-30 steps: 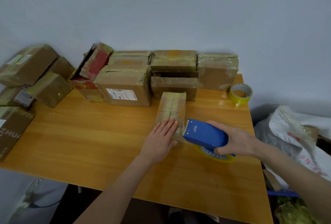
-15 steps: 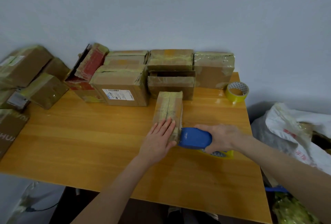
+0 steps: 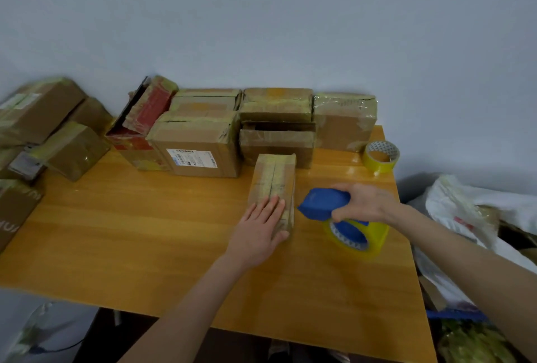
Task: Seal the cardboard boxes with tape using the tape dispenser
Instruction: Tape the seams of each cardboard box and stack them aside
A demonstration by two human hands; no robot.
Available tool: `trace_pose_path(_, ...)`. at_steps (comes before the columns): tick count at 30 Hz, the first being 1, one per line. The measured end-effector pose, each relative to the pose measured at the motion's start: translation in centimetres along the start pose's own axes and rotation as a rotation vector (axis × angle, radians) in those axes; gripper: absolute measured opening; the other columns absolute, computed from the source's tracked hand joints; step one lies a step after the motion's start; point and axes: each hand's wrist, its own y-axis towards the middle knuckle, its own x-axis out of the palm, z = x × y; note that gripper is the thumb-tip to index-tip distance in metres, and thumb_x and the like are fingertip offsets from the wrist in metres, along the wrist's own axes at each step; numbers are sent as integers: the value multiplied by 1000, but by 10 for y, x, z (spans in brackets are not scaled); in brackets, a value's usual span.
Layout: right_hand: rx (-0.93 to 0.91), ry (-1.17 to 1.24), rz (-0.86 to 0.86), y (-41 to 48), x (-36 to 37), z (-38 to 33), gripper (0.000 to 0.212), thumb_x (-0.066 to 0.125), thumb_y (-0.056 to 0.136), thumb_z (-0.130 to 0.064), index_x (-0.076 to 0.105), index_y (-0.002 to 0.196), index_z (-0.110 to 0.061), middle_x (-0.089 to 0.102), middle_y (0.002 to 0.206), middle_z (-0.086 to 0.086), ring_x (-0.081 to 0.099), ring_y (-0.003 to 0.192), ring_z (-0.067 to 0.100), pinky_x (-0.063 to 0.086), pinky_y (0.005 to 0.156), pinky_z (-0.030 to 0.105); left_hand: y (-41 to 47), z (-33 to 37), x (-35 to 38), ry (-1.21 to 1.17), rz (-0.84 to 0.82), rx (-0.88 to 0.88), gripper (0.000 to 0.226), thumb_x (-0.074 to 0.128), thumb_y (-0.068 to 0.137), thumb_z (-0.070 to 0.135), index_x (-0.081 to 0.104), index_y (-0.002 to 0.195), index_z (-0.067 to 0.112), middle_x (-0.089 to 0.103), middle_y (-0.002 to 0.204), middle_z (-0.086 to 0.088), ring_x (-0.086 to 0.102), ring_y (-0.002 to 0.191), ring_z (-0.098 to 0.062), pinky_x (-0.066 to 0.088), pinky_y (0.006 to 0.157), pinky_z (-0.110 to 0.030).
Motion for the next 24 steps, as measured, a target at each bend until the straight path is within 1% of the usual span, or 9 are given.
trace_pose_path(2, 36, 145, 132, 0, 1, 10, 72, 72, 70, -48, 45, 135, -35, 60, 109, -5, 60, 91, 17, 53, 74, 33, -1, 3, 0, -4, 23, -4, 66, 0, 90, 63, -17, 144, 28, -17, 156, 7, -13, 147, -12, -6, 121, -34)
trace_pose_path(4, 111, 410, 269, 3, 10, 18, 62, 75, 75, -40, 49, 130, -28, 60, 109, -2, 60, 91, 18, 50, 69, 31, -2, 6, 0, -21, 36, -11, 69, -5, 88, 63, -14, 146, 28, -14, 157, 7, -11, 147, -11, -6, 120, -33)
trace_pose_path(7, 293, 860, 326, 9, 29, 34, 57, 75, 79, -35, 53, 125, -10, 59, 106, 5, 58, 83, 19, 46, 62, 29, 0, 8, -6, -77, 54, -20, 64, 8, 95, 57, 0, 152, 27, -5, 159, 9, -4, 148, -10, -4, 120, -30)
trace_pose_path(10, 448, 1183, 274, 15, 51, 47, 64, 77, 76, -43, 53, 126, -10, 63, 112, 12, 63, 95, 31, 54, 82, 49, 2, 6, -14, -284, 174, -79, 55, 24, 101, 46, 19, 151, 25, 14, 160, 6, 14, 147, -12, 14, 119, -33)
trace_pose_path(12, 480, 1292, 266, 16, 57, 48, 59, 74, 79, -44, 56, 125, -11, 65, 110, 13, 64, 97, 33, 52, 88, 51, -1, 1, -20, -411, 299, -171, 52, 32, 101, 38, 25, 150, 22, 20, 158, 4, 19, 145, -13, 22, 118, -36)
trace_pose_path(16, 520, 1081, 306, 12, 59, 54, 38, 62, 88, -51, 58, 102, -15, 61, 89, 15, 60, 87, 32, 49, 92, 49, -11, -17, -19, -498, 337, -330, 52, 39, 102, 29, 26, 150, 17, 22, 158, 4, 17, 146, -13, 22, 119, -36)
trace_pose_path(21, 423, 645, 334, 3, 52, 60, 43, 57, 93, -47, 66, 109, -8, 60, 75, 10, 57, 70, 27, 47, 66, 42, -16, -18, -16, -622, 286, -396, 54, 38, 102, 31, 23, 151, 15, 23, 158, 2, 19, 146, -12, 19, 118, -31)
trace_pose_path(22, 395, 504, 348, 1, 51, 57, 40, 57, 94, -43, 65, 111, -7, 62, 80, 10, 58, 72, 26, 47, 66, 40, -15, -16, -15, -654, 282, -405, 54, 38, 102, 30, 23, 151, 14, 24, 157, 0, 20, 145, -13, 20, 118, -32)
trace_pose_path(24, 306, 336, 442, -6, 48, 37, 39, 54, 97, -34, 59, 127, -10, 64, 112, 11, 62, 93, 27, 48, 75, 38, -11, -11, -16, -747, 267, -451, 54, 37, 102, 30, 22, 151, 13, 28, 156, -5, 25, 144, -18, 26, 117, -36)
